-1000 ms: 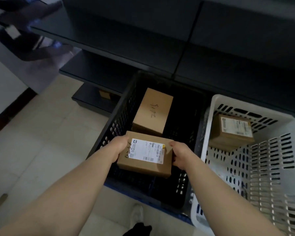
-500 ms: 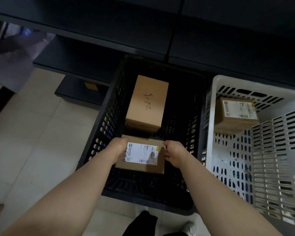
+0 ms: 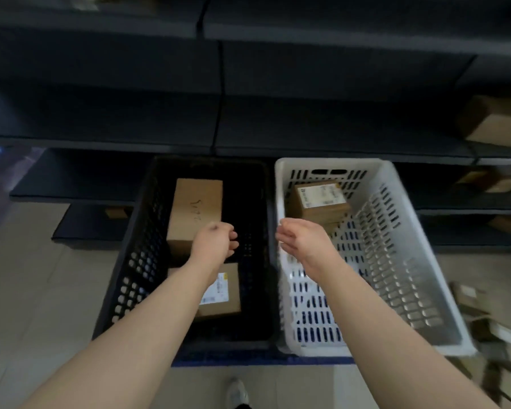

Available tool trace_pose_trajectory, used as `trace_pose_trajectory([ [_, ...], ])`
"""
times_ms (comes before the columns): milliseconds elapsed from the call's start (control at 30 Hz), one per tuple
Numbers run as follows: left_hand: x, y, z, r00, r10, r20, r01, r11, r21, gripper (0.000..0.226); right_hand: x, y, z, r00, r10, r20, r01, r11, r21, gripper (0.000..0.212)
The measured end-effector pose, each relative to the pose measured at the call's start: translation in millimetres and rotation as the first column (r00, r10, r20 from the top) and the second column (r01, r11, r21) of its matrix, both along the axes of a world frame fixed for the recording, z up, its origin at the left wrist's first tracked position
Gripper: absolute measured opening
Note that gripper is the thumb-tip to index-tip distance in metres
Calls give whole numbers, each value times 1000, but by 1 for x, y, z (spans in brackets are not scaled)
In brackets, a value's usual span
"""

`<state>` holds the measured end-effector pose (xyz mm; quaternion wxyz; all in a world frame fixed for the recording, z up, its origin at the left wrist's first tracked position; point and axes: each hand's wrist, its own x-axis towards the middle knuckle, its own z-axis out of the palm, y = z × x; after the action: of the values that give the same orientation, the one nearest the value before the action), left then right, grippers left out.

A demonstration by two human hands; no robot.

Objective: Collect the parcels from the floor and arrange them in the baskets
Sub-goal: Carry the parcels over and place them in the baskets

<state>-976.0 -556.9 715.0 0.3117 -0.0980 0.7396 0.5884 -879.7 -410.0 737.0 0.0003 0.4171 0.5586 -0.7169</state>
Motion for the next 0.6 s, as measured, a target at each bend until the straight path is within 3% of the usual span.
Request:
trace_pose_trajectory([
  [133, 55, 56, 37, 990, -119, -81, 124, 991, 59, 13, 69, 44, 31, 988, -154, -32, 156, 984, 88, 38],
  [333, 182, 153, 64, 934, -321, -155, 337, 937, 92, 14, 218, 113, 57, 921, -380, -87, 388, 916, 98, 28],
  [600, 409, 267, 65, 796, -586, -155, 604, 788, 120, 14, 471, 182, 54, 740, -668, -81, 669, 720, 185, 30],
])
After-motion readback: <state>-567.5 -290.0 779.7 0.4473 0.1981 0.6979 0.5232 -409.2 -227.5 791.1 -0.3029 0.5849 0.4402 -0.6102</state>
